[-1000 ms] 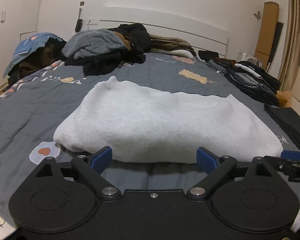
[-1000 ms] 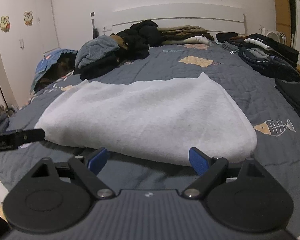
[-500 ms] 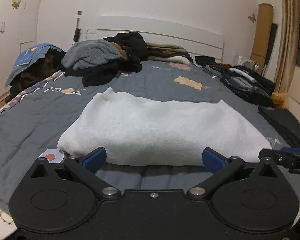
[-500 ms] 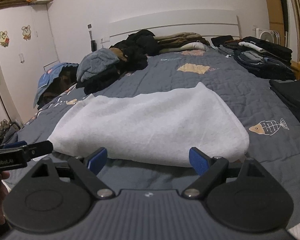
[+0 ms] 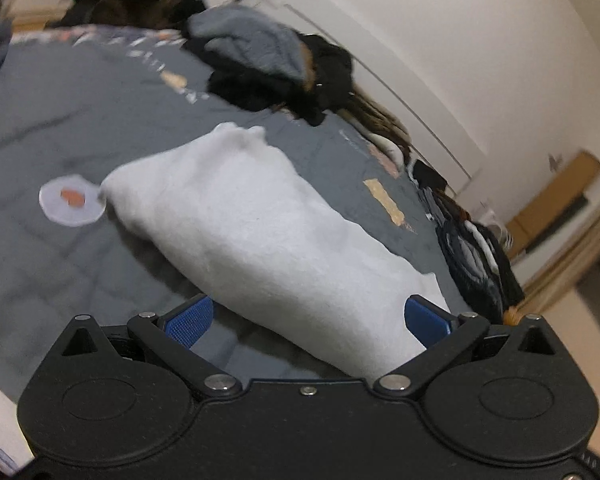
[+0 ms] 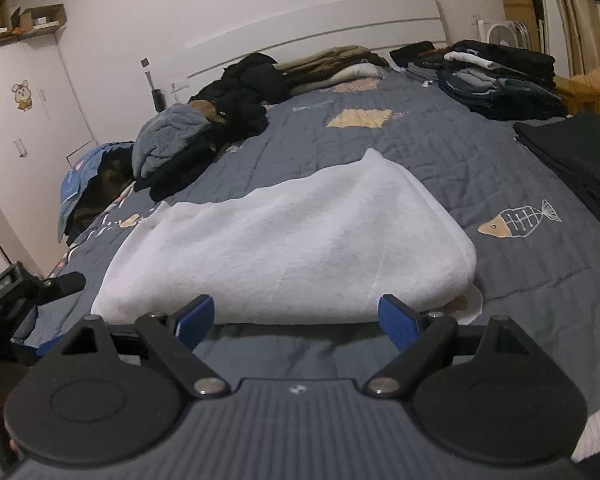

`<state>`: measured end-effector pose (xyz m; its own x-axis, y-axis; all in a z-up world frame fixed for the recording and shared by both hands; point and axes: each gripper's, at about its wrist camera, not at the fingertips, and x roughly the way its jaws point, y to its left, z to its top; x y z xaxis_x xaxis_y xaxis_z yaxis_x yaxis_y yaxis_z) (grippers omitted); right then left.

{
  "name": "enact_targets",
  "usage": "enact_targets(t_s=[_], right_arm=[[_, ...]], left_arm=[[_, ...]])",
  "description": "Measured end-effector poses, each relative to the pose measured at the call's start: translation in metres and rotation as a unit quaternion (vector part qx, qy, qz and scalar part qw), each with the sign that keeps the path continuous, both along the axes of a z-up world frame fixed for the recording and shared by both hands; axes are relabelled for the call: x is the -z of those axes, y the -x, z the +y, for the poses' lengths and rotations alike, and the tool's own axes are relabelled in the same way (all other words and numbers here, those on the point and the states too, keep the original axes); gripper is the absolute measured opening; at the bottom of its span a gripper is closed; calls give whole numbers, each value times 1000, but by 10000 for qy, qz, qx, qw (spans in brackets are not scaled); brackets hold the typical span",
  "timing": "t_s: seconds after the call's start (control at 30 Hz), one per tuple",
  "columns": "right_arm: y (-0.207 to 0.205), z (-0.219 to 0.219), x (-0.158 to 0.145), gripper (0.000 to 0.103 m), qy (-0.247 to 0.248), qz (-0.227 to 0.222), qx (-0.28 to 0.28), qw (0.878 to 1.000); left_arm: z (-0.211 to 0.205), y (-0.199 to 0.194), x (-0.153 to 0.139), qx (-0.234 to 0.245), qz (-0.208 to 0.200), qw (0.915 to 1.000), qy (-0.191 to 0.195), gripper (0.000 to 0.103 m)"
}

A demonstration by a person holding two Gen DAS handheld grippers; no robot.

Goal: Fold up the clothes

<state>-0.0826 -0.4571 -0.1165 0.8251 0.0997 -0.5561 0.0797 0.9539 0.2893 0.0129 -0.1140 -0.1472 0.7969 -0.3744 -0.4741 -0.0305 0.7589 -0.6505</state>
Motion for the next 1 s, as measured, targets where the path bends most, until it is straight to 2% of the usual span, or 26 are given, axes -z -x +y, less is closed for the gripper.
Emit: enact_targets(t_s=[0.2,0.4,0.5,0.6,0.7,0.77,1.0], right_arm=[[5,-7,-6,89,-371,34,48,9993],[6,-30,10,89,-1418,180,185,9896],[3,-46,28,89,-2277,222,309,9730],[-3,-59,48,89,-2909,337,476,9550],[-11,-66,68,89,-3384,375,589,9384],[-16,-72,82,89,-3712,339,638,9257],[-44,-76,114,89,-4113,399,830,9068]], left_arm=[[8,-11,11,-283,304,9960,787,103],[18,-16,29,-529,547,9872,1405,103],[23,-21,39,-671,635,9818,1659,103],[27,-26,48,-811,722,9755,1912,103],[31,-31,57,-939,806,9692,2131,103],[31,-38,62,-963,851,9687,2125,103],[33,-64,79,-1043,1044,9672,2067,103]])
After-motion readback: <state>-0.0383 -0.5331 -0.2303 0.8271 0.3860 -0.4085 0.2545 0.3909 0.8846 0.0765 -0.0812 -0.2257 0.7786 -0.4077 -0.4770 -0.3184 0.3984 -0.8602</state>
